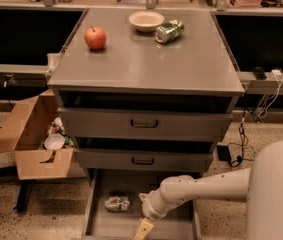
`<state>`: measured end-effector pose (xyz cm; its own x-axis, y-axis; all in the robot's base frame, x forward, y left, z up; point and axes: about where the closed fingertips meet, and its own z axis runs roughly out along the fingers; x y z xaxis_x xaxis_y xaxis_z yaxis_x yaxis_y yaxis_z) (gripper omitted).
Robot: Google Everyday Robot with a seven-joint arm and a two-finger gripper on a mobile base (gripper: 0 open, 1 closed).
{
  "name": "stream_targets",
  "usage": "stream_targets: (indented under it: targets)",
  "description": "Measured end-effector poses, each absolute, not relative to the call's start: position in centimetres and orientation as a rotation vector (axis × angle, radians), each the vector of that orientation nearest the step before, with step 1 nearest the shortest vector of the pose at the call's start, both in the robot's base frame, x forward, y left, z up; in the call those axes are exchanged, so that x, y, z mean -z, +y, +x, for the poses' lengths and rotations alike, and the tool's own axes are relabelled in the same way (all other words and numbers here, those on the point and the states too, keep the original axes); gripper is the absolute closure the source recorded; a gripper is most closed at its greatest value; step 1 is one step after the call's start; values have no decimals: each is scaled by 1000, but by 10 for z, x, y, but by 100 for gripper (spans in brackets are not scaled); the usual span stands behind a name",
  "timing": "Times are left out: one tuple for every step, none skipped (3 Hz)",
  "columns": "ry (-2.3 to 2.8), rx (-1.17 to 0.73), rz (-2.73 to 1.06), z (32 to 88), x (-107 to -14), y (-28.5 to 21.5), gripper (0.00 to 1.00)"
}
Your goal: Pick 7up can from bottom drawer and place on counter
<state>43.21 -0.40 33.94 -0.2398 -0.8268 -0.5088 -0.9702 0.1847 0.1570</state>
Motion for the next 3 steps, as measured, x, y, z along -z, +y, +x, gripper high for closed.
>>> stream_targets:
  targets:
    - [2068,-717,-1710,453,-297,12,0]
    - [1997,-730,-1642,477,-261,26,0]
    - [1935,-755,-1548,503,-233,38,0]
